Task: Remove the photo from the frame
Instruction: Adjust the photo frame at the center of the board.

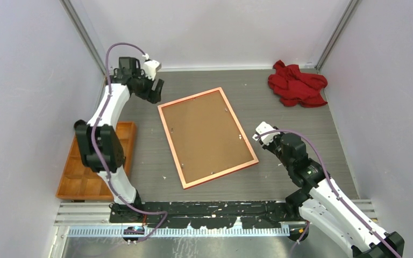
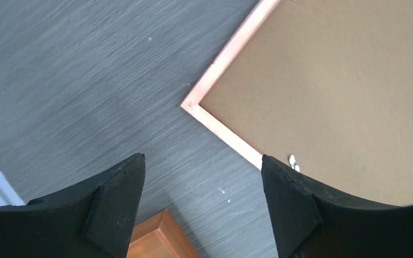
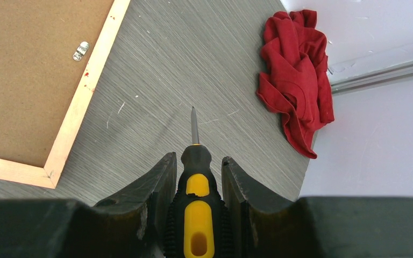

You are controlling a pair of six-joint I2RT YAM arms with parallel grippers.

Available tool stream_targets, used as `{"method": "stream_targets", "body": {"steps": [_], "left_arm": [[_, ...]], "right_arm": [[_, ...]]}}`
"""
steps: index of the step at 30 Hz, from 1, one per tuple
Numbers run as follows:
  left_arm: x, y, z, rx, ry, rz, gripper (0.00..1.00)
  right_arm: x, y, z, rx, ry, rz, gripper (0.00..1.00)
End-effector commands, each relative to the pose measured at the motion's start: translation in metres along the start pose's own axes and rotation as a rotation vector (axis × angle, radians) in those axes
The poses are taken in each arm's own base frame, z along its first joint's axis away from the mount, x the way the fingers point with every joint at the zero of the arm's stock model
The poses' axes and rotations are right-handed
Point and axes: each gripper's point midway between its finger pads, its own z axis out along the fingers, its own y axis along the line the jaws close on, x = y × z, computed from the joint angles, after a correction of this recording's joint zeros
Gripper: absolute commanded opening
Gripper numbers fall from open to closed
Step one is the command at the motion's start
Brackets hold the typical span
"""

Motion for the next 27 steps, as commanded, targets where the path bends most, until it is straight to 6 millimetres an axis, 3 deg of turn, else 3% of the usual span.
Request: {"method": "stream_targets", "body": {"steps": [1,3,8,13,16,21,27], "left_arm": [[0.003,-0.032,-0.043,0.13,-0.064,0.311,0.81],[0.023,-0.044,-0.053,0.162,-0.068,0.47,0.81],[0.051,-0.069,-0.078,0.185,-0.133,0.76,0.86],[0.079,-0.116,-0.092,0.343,-0.134,0.952,0.88],[0.09,-0.139,-0.093,0.415,-0.112,1.054,0.87],[0.105,-0.159,-0.087,0.452,-0.086,1.274,0.87],[0.148,-0.174,-0.072,0.507,0.022,1.53,0.87]], "right_arm": [[-0.011,-0.014,0.001,0.058,-0.035,0.023,0.01],[-0.01,-0.013,0.002,0.057,-0.027,0.022,0.01],[-0.007,-0.013,0.004,0.059,-0.009,0.019,0.01],[-0.004,-0.013,0.006,0.055,0.006,0.016,0.01],[-0.002,-0.013,0.006,0.054,0.012,0.019,0.01],[0.0,-0.014,0.006,0.056,0.023,0.023,0.01],[0.004,-0.014,0.006,0.049,0.035,0.024,0.01]]}}
